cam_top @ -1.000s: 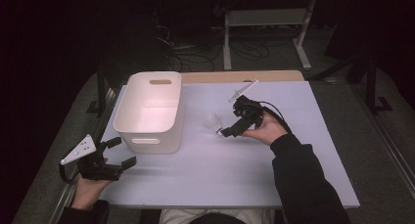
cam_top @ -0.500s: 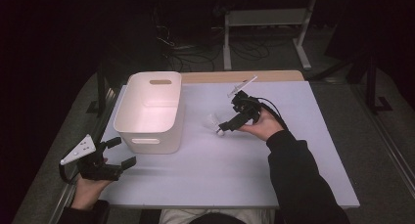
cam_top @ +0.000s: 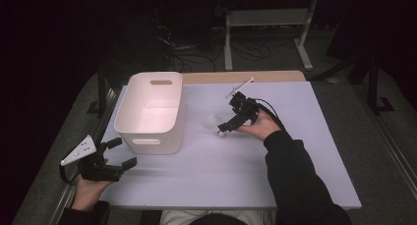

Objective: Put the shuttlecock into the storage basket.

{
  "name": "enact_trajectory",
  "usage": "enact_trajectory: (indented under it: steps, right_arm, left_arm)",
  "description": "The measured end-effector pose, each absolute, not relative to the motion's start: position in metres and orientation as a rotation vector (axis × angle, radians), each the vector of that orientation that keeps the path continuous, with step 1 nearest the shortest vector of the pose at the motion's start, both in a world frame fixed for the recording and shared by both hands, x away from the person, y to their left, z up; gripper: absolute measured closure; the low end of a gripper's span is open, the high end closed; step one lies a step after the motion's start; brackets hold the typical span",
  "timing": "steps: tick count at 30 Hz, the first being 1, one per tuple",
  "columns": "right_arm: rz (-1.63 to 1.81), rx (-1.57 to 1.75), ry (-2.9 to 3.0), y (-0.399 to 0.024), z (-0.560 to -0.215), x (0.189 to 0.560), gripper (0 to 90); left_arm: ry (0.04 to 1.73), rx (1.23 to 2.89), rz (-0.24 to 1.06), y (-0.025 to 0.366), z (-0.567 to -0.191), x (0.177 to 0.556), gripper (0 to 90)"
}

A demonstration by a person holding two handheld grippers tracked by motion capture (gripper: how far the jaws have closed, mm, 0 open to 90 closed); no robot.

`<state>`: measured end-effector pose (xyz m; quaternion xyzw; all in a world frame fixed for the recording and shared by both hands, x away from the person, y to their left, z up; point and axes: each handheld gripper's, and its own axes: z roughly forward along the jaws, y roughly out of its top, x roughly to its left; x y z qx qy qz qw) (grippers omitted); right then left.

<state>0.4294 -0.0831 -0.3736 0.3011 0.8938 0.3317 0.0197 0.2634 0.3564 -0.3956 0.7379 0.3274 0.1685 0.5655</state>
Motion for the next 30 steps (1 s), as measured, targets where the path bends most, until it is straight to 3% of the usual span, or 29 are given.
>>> enact_trajectory:
  steps: [30]
  right_arm:
    - [0.976,0.969,2.834,-0.07,-0.406,0.446,0.4]
  left_arm:
    - [0.766,1.734,0.393,0.357,-0.396,0.263,0.0]
